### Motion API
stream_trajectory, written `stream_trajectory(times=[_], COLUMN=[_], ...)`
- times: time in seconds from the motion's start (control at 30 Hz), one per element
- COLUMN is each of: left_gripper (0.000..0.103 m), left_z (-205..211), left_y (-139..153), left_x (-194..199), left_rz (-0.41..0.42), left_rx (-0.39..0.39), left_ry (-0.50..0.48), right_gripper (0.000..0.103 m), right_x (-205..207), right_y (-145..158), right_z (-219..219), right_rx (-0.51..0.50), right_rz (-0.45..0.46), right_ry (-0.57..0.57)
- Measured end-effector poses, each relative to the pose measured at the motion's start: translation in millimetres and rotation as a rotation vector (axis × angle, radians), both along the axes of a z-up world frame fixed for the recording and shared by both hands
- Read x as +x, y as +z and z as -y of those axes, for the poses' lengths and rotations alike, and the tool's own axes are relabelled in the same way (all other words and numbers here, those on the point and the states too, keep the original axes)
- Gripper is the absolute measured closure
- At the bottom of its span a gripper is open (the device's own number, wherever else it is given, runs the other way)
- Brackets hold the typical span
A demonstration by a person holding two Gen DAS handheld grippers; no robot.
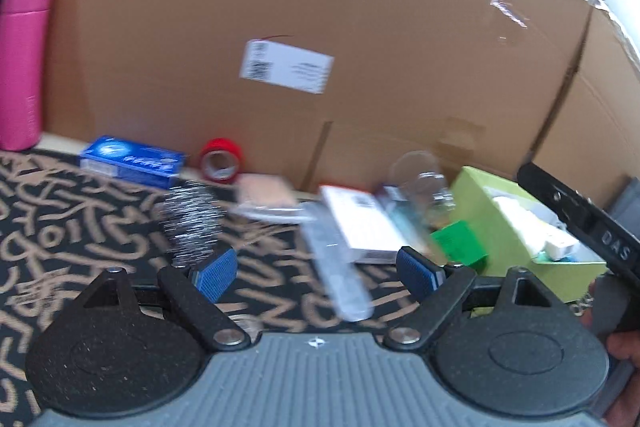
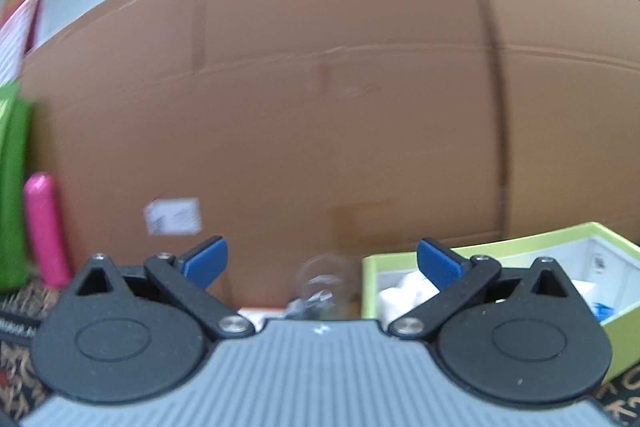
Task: Organize objects
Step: 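Return both tools to the pile and lower toward the remaining items, then grasp the tape roll with the left tool while the right tool grasps the clear tube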
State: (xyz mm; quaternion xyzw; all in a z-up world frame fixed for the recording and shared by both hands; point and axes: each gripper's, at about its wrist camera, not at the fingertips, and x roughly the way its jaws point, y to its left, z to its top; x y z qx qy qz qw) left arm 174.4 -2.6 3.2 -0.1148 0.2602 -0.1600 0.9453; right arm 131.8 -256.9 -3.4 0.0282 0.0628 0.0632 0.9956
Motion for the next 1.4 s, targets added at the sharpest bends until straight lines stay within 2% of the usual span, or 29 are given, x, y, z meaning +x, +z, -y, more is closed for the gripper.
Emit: stream_trajectory(times=[0.13, 0.23, 0.3, 0.37, 0.43, 0.57, 0.7, 0.77, 0.8, 0.97, 1.1, 1.17, 1.2, 1.27, 1.4], left_gripper=[0.013, 0.014, 0.014, 0.014, 0.016, 0.03, 0.042, 0.067, 0.067, 0.068, 0.068, 0.068, 0.068, 0.068, 0.068], left_z=[-27, -43, -46, -42, -34, -19, -18, -17, -16, -13, -10, -7, -6, -5, -7], left_y=[-16, -23, -22, -19, -19, -24, -31, -34, -35, -35, -37, -38, -38, -38, -37], left_x=[-5, -2, 0, -4, -9, -10, -4, -2, -2, -4, -3, -3, -3, -4, -3], left_rz=[0.016, -0.044, -0.052, -0.033, -0.009, -0.023, -0.074, -0.091, -0.095, -0.084, -0.078, -0.07, -0.065, -0.06, -0.069], left_rx=[0.014, -0.04, -0.074, -0.058, 0.0, 0.1, 0.11, 0.131, 0.159, 0.178, 0.188, 0.207, 0.217, 0.223, 0.201], left_ry=[0.054, 0.066, 0.039, 0.015, -0.008, -0.048, -0.066, -0.076, -0.067, -0.061, -0.047, -0.044, -0.044, -0.042, -0.044], right_gripper=[0.0, 0.0, 0.0, 0.0, 0.0, 0.0, 0.0, 0.0, 0.001, 0.015, 0.03, 0.041, 0.058, 0.07, 0.073], right_x=[-3, -5, -6, -3, 2, 4, 9, 13, 13, 24, 41, 51, 56, 58, 39], right_y=[-6, -13, -17, -21, -25, -31, -36, -40, -41, -47, -54, -59, -63, -64, -61], right_z=[-31, -48, -57, -66, -72, -73, -76, -79, -80, -88, -102, -108, -110, -107, -95], right_rx=[-0.1, -0.138, -0.16, -0.193, -0.22, -0.22, -0.223, -0.235, -0.234, -0.232, -0.261, -0.248, -0.239, -0.224, -0.26], right_rz=[-0.035, -0.068, -0.098, -0.133, -0.164, -0.21, -0.261, -0.291, -0.3, -0.369, -0.419, -0.448, -0.469, -0.487, -0.505], right_ry=[0.096, 0.169, 0.218, 0.25, 0.258, 0.266, 0.274, 0.27, 0.276, 0.291, 0.29, 0.294, 0.3, 0.315, 0.351])
